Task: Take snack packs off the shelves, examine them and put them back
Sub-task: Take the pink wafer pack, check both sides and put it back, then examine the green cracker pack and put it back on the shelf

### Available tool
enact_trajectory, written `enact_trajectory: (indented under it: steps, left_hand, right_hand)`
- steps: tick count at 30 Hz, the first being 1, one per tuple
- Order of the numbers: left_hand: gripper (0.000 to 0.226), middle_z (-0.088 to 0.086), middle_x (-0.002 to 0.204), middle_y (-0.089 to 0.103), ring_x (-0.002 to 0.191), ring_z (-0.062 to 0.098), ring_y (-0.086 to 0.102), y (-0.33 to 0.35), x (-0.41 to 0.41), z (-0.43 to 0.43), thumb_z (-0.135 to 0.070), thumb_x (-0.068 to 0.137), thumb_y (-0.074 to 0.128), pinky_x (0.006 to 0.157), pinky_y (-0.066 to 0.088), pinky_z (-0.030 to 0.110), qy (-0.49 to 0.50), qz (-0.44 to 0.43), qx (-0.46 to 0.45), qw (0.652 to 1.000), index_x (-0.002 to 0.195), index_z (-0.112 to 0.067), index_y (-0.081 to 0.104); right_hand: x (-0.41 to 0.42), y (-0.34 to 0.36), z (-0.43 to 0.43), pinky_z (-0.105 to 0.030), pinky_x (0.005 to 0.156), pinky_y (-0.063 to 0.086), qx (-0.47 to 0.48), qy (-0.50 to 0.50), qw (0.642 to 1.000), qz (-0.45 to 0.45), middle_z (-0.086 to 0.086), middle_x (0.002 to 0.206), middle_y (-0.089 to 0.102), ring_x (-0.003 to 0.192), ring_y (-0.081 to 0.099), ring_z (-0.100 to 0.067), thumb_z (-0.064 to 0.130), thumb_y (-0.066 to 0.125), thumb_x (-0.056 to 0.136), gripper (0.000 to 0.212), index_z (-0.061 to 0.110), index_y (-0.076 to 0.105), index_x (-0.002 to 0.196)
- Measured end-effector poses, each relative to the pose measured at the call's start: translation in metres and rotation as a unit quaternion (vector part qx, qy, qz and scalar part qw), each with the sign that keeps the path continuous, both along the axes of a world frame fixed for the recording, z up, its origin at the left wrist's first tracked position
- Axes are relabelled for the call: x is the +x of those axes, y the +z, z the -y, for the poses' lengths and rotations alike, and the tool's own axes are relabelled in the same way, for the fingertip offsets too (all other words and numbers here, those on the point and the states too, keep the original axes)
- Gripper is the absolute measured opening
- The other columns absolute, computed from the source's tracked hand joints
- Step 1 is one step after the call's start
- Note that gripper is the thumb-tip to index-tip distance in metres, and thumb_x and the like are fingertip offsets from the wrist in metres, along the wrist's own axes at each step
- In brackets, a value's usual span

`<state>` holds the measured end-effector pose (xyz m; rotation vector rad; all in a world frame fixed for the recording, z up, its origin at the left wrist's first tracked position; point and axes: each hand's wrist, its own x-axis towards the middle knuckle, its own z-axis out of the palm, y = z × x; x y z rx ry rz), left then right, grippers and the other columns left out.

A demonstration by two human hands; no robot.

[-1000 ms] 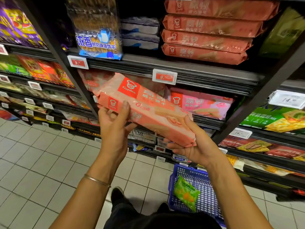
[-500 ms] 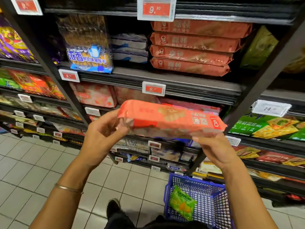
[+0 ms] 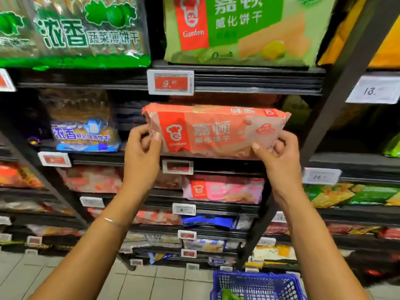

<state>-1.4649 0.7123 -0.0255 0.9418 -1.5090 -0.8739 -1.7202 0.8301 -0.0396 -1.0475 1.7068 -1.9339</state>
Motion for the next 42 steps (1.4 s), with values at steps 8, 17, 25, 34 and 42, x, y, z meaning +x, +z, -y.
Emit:
enact_trajectory:
  steps: [8, 17, 25, 34, 42]
  left_hand:
    - [0.041, 0.000, 0.102, 0.067, 0.099, 0.030, 0.067, -0.012, -0.041, 0.051, -0.045, 0.094, 0.073, 0.086, 0.053, 0.045, -0.014, 0.122, 0.098, 0.988, 0.108, -0.016, 0.048]
    - [0.052, 0.001, 0.087, 0.063, 0.081, 0.034, 0.059, -0.018, -0.042, 0.046, -0.061, 0.090, 0.066, 0.071, 0.043, 0.043, 0.019, 0.163, 0.051, 0.985, 0.105, -0.019, 0.042]
    - [0.067, 0.002, 0.125, 0.061, 0.114, 0.028, 0.062, -0.035, -0.045, 0.038, -0.068, 0.085, 0.066, 0.096, 0.048, 0.047, 0.027, 0.091, 0.028, 0.995, 0.131, -0.025, 0.041]
    - [0.048, -0.012, 0.139, 0.048, 0.131, 0.019, 0.050, -0.061, -0.118, -0.080, -0.023, 0.093, 0.063, 0.110, 0.038, 0.031, -0.070, 0.001, -0.189, 0.979, 0.138, -0.010, 0.052]
    - [0.034, -0.022, 0.126, 0.069, 0.116, 0.005, 0.068, -0.048, -0.251, -0.182, -0.027, 0.097, 0.057, 0.097, 0.052, 0.022, -0.199, 0.055, -0.102, 0.973, 0.126, -0.043, 0.061]
  right_hand:
    - [-0.024, 0.008, 0.037, -0.036, 0.082, 0.045, 0.160, -0.061, 0.985, -0.026, 0.014, 0.106, 0.061, 0.102, 0.061, -0.012, 0.053, 0.057, 0.091, 0.044, 0.020, 0.046, 0.119]
    - [-0.015, -0.008, 0.042, -0.016, 0.069, 0.040, 0.177, -0.123, 0.975, -0.053, 0.023, 0.105, 0.059, 0.085, 0.052, 0.029, 0.048, 0.049, 0.105, 0.023, 0.031, 0.042, 0.118]
    - [-0.002, 0.002, 0.022, -0.033, 0.108, 0.043, 0.182, -0.083, 0.980, 0.006, 0.020, 0.142, 0.053, 0.128, 0.054, -0.003, 0.050, 0.055, 0.102, 0.056, 0.025, 0.038, 0.150]
    - [0.013, -0.042, -0.073, -0.024, 0.090, 0.055, 0.069, -0.111, 0.991, -0.016, 0.009, 0.106, 0.076, 0.103, 0.072, -0.009, 0.025, 0.059, 0.097, 0.018, 0.026, 0.073, 0.108]
    - [-0.149, -0.033, -0.152, -0.047, 0.095, 0.056, 0.009, -0.157, 0.988, -0.007, -0.005, 0.102, 0.076, 0.103, 0.071, -0.022, 0.000, 0.057, 0.102, 0.021, 0.016, 0.071, 0.100]
